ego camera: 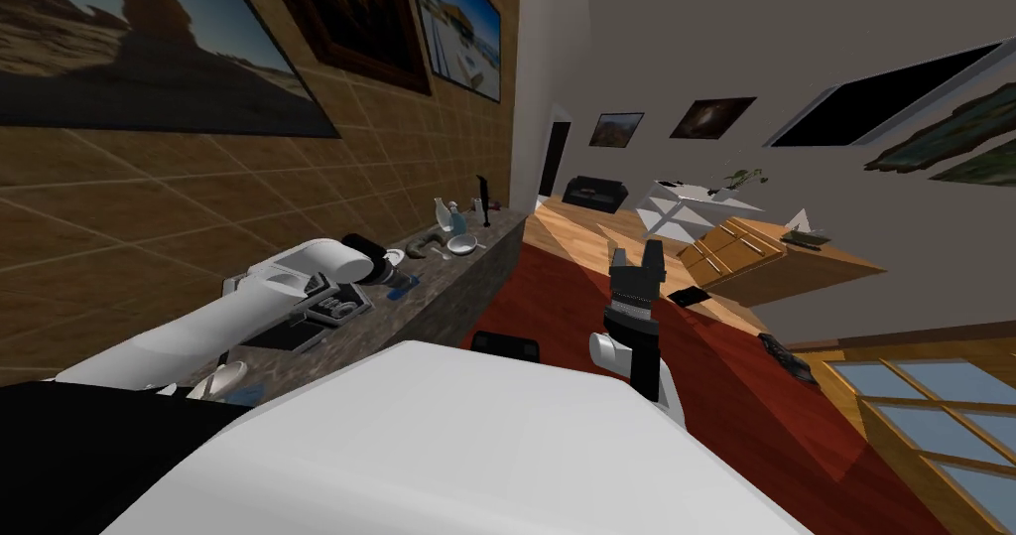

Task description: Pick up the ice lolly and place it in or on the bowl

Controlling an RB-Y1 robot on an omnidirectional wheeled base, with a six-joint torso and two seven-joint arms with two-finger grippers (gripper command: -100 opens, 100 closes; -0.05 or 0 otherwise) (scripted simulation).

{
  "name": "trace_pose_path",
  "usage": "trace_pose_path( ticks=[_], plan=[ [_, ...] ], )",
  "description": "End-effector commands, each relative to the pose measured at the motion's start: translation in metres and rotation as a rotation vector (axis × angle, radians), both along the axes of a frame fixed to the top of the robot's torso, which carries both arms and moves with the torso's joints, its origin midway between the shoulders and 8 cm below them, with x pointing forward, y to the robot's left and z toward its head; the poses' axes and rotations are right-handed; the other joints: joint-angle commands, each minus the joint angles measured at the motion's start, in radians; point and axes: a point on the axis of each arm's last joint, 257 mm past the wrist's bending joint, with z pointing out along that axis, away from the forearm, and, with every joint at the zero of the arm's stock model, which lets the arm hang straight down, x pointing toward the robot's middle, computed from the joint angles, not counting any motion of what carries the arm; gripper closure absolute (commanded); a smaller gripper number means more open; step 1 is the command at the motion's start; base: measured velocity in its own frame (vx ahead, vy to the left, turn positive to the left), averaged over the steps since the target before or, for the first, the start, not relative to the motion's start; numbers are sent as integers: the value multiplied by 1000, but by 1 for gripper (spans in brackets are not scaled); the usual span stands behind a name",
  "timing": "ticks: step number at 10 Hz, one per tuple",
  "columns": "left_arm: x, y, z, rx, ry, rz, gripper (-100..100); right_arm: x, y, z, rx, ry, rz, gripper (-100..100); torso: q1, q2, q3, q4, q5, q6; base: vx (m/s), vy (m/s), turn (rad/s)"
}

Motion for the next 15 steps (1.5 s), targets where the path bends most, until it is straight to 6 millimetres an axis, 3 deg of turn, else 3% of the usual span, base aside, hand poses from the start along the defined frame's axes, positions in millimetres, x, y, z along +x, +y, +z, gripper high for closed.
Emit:
trace_pose_path(
  ticks=[1, 4, 7, 9, 15],
  plan=[
    [2, 14, 12, 31, -8, 28, 100, 0, 0, 0, 0, 0, 0, 0, 0, 0, 0, 0, 0, 0, 47, -74, -104],
    [11, 38, 42, 86, -29, 87, 100, 0, 0, 0, 0, 0, 0, 0, -1, 1, 1, 0, -1, 0, 49, -74, -111],
    [19, 51, 68, 108, -53, 139, 100, 0, 0, 0, 0, 0, 0, 0, -2, 1, 1, 1, -1, -1, 51, -75, -135],
    [22, 45, 80, 76, -62, 169, 100, 0, 0, 0, 0, 0, 0, 0, -1, 0, 1, 1, 0, -1, 93, -37, -170],
    [20, 13, 84, -43, -43, 180, 100, 0, 0, 0, 0, 0, 0, 0, 12, -4, -2, 0, 5, -2, 132, 67, -79]
  ],
)
